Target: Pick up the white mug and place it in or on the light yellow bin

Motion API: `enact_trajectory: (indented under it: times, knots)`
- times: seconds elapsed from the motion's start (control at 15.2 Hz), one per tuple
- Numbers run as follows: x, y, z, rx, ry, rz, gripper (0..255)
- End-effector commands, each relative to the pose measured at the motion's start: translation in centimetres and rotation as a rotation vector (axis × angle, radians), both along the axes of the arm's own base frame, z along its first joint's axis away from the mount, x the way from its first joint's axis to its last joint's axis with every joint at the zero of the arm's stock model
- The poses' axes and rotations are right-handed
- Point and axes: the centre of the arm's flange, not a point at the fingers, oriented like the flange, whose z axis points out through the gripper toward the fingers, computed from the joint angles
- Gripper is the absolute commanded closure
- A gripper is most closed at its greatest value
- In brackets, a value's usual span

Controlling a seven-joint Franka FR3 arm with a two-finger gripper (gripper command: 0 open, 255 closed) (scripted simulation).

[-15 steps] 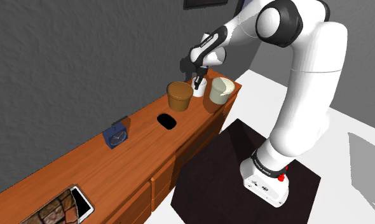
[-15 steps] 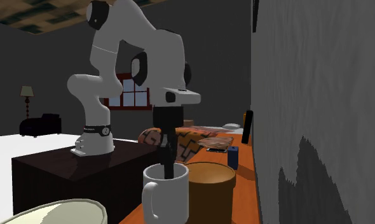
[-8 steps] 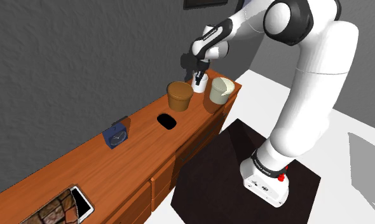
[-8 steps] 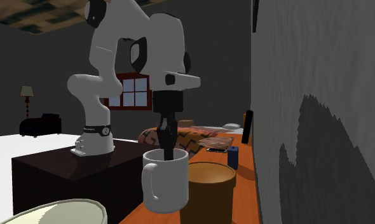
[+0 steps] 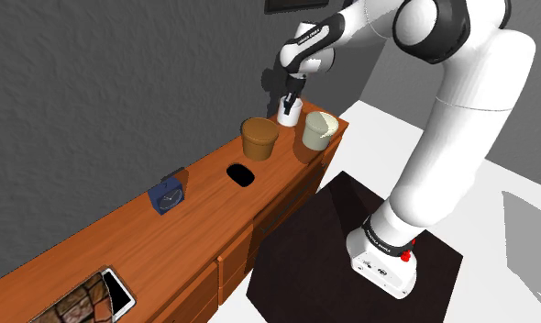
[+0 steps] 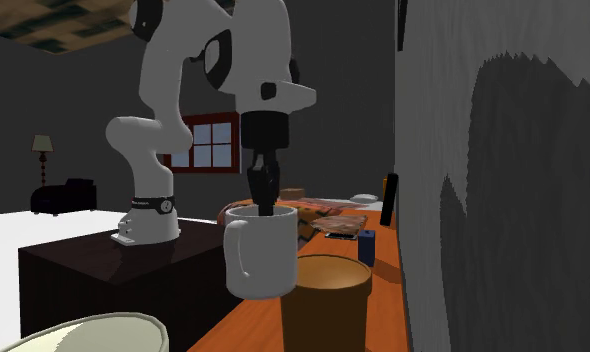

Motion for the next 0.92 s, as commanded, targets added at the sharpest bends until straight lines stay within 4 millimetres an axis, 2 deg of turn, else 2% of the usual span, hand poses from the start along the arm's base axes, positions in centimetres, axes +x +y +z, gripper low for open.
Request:
enact_trajectory:
  times: [0.0, 0.59, 0.86]
  knots:
    - [0.0, 0.0, 1.0, 0.000, 0.000, 0.000, 255]
    - [0.0, 0.0, 5.7, 0.000, 0.000, 0.000, 255]
    - [-2.1, -4.8, 6.5, 0.000, 0.000, 0.000, 255]
